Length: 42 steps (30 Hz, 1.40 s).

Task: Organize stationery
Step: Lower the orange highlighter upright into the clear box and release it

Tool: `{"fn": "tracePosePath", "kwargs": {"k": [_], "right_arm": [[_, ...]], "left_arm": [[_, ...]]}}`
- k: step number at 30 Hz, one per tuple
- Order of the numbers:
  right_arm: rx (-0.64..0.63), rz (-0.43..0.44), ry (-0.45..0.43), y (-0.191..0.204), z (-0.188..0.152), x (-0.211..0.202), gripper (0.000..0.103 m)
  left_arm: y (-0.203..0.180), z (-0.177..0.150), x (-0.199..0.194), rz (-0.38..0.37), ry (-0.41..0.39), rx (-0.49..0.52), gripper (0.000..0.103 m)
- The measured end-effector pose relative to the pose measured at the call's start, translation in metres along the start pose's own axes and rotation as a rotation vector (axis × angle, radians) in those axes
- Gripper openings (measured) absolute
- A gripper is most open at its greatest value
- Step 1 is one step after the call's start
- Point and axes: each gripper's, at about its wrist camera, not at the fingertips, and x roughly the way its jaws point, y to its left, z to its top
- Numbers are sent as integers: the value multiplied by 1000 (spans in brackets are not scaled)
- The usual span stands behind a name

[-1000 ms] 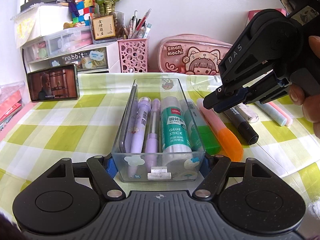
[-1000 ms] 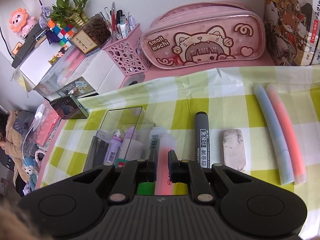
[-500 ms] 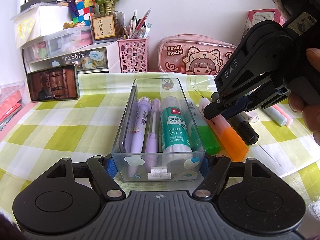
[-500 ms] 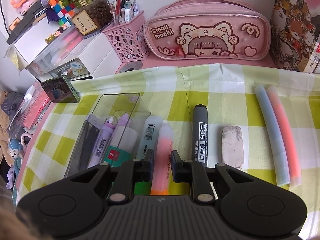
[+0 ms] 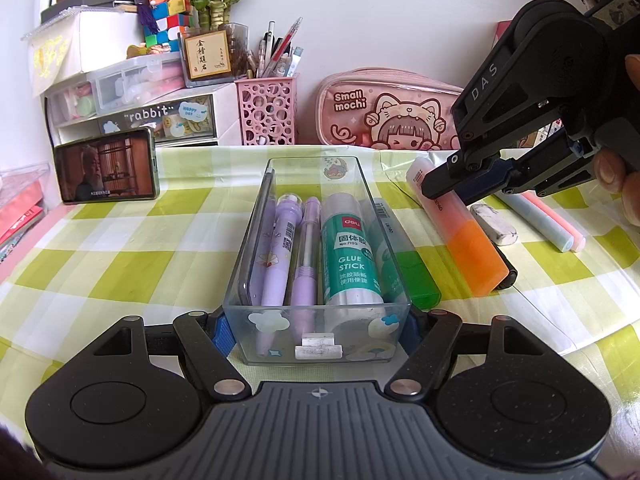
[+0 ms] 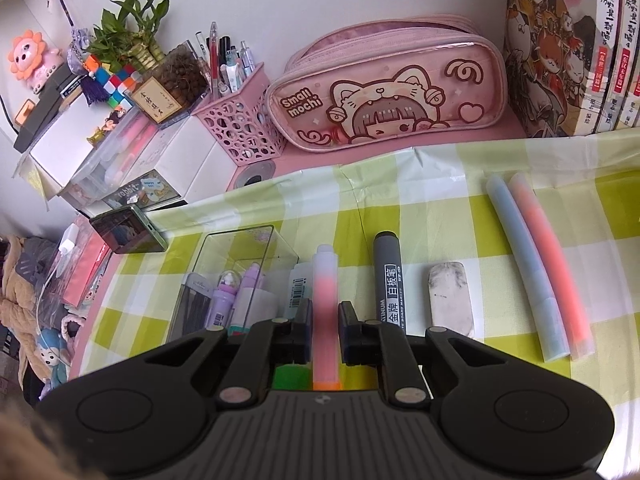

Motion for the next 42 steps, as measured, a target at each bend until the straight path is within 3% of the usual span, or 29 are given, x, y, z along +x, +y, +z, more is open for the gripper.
{"fn": "tracePosePath", "kwargs": {"k": [9, 16, 42], "right_arm": [[89, 103, -55, 10, 4, -16, 33], [147, 209, -9, 23, -1, -4, 33], [119, 164, 88, 52, -9, 39, 33]], "left_arm": [[0, 0, 0, 0, 0, 0, 73], [0, 0, 0, 0, 0, 0, 73], [0, 0, 0, 0, 0, 0, 73]]}}
